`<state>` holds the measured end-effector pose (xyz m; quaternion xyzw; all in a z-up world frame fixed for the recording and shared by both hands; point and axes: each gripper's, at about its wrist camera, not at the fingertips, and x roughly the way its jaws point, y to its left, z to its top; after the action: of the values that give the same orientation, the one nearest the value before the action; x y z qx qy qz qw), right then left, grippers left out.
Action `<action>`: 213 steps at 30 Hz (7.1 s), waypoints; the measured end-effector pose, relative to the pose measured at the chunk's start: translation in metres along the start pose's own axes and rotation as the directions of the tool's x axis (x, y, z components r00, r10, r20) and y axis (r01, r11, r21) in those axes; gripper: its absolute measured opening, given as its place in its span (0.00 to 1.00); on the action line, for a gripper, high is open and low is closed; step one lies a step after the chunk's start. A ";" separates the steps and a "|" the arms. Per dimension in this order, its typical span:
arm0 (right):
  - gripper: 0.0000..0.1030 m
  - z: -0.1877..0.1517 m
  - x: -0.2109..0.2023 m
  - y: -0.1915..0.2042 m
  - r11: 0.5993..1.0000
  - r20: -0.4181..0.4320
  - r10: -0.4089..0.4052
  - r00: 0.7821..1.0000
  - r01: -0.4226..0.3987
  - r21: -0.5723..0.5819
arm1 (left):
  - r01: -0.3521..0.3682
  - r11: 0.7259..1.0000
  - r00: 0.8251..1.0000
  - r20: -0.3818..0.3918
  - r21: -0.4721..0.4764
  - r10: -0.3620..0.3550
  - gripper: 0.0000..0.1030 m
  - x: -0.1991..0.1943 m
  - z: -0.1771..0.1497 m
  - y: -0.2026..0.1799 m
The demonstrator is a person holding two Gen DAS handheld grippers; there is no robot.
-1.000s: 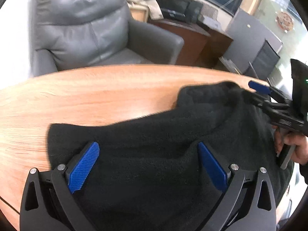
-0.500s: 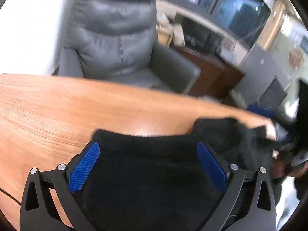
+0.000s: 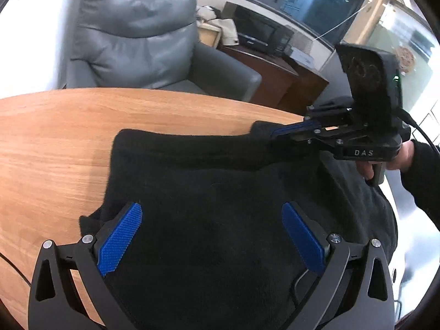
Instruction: Fold clothes
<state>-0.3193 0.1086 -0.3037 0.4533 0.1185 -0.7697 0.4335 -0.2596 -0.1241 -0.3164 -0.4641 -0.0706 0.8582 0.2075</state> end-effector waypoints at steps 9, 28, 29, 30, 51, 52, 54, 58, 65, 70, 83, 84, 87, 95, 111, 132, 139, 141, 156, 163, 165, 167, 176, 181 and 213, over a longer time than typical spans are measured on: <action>0.05 0.022 -0.010 -0.004 0.996 0.115 -0.085 0.990 0.084 0.019 | 0.025 0.994 1.000 0.000 0.109 -0.025 1.00 -0.004 0.009 -0.020; 0.55 -0.198 -0.091 0.053 0.785 -0.047 -0.421 0.906 0.390 0.481 | -0.031 0.991 0.990 -0.132 0.131 0.048 1.00 0.042 0.015 0.000; 0.53 -0.210 -0.101 0.053 0.767 -0.035 -0.446 0.895 0.402 0.500 | -0.037 0.990 0.989 -0.137 0.133 0.055 1.00 0.040 0.017 -0.001; 0.53 -0.216 -0.109 0.051 0.733 -0.060 -0.479 0.876 0.437 0.522 | -0.036 0.988 0.989 -0.135 0.149 0.056 1.00 0.036 0.018 -0.007; 0.79 -0.374 -0.206 0.051 0.528 0.129 -0.187 0.974 -0.011 0.849 | 0.261 0.661 0.961 -0.255 0.703 -0.108 0.99 0.011 -0.009 -0.099; 0.79 -0.377 -0.203 0.056 0.557 0.141 -0.171 0.975 -0.023 0.830 | 0.275 0.628 0.959 -0.254 0.728 -0.126 0.99 0.009 -0.011 -0.103; 0.79 -0.383 -0.190 0.056 0.565 0.147 -0.136 0.980 -0.045 0.824 | 0.316 0.548 0.949 -0.255 0.775 -0.187 0.99 0.002 -0.016 -0.116; 0.80 -0.376 -0.173 0.051 0.588 0.168 -0.131 0.977 -0.060 0.807 | 0.338 0.471 0.941 -0.293 0.815 -0.170 0.97 0.017 -0.031 -0.130; 0.54 -0.331 -0.150 0.065 0.650 0.111 -0.163 0.980 0.022 0.759 | 0.336 0.471 0.941 -0.304 0.816 -0.146 0.98 0.048 -0.041 -0.139; 0.31 -0.307 -0.169 0.086 0.651 0.104 -0.282 0.954 0.110 0.751 | 0.320 0.476 0.947 -0.289 0.819 -0.140 0.99 0.061 -0.041 -0.159; 0.29 -0.223 -0.289 0.125 0.766 0.031 -0.551 0.834 0.491 0.415 | 0.293 0.457 0.949 -0.197 0.840 -0.246 0.95 0.074 -0.034 -0.241; 0.29 -0.226 -0.289 0.122 0.767 0.025 -0.548 0.836 0.491 0.412 | 0.295 0.461 0.950 -0.207 0.837 -0.233 0.96 0.076 -0.032 -0.230; 0.29 -0.240 -0.288 0.117 0.772 0.017 -0.538 0.843 0.484 0.413 | 0.333 0.469 0.941 -0.251 0.818 -0.229 0.95 0.086 -0.031 -0.220; 0.29 -0.215 -0.288 0.144 0.812 0.090 -0.525 0.847 0.465 0.352 | 0.353 0.429 0.931 -0.267 0.832 -0.248 0.96 0.124 -0.036 -0.249; 0.29 -0.171 -0.213 0.178 0.855 -0.042 -0.508 0.860 0.510 0.097 | 0.393 0.628 0.907 -0.172 0.671 -0.384 0.95 0.110 -0.008 -0.216; 0.61 -0.135 -0.062 0.228 0.746 -0.152 -0.630 0.761 0.540 -0.390 | 0.368 0.750 0.909 -0.041 0.549 -0.416 0.98 -0.047 -0.009 -0.123; 0.76 -0.139 -0.139 0.218 0.869 -0.042 -0.494 0.868 0.491 -0.060 | 0.452 0.644 0.879 -0.186 0.618 -0.438 0.98 0.001 -0.023 -0.164; 0.71 -0.148 -0.134 0.208 0.886 -0.070 -0.463 0.884 0.463 -0.005 | 0.462 0.628 0.872 -0.194 0.626 -0.449 0.98 0.005 -0.025 -0.170; 0.56 -0.179 -0.068 0.245 0.903 0.016 -0.316 0.949 0.306 -0.301 | 0.458 0.727 0.867 -0.076 0.511 -0.493 1.00 -0.112 0.068 -0.141; 0.71 -0.173 -0.120 0.225 0.964 0.124 -0.243 0.962 0.253 -0.080 | 0.414 0.834 0.887 0.043 0.365 -0.459 1.00 -0.203 0.115 -0.120; 0.71 -0.169 -0.153 0.208 0.972 0.199 -0.235 0.951 0.227 0.061 | 0.370 0.882 0.910 0.081 0.291 -0.408 1.00 -0.230 0.123 -0.109; 0.71 -0.172 -0.182 0.188 0.964 0.242 -0.241 0.940 0.201 0.175 | 0.299 0.923 0.934 0.121 0.244 -0.335 1.00 -0.253 0.126 -0.099; 0.70 -0.172 -0.163 0.120 0.914 0.182 -0.297 0.937 0.224 0.338 | 0.166 0.982 0.936 0.298 0.093 -0.187 1.00 -0.284 0.127 -0.090; 0.65 -0.182 -0.097 0.157 0.926 0.082 -0.327 0.941 0.303 0.226 | 0.136 0.977 0.974 0.160 0.165 -0.163 1.00 -0.162 0.132 -0.147; 0.66 -0.277 -0.122 0.160 0.628 -0.047 -0.697 0.715 0.641 0.441 | 0.204 0.787 0.972 -0.214 0.582 -0.093 1.00 0.091 -0.042 -0.260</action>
<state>-0.0044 0.2408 -0.3273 0.4095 0.0791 -0.9088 0.0125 -0.1934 0.1459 -0.3283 -0.4402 0.1867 0.7735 0.4161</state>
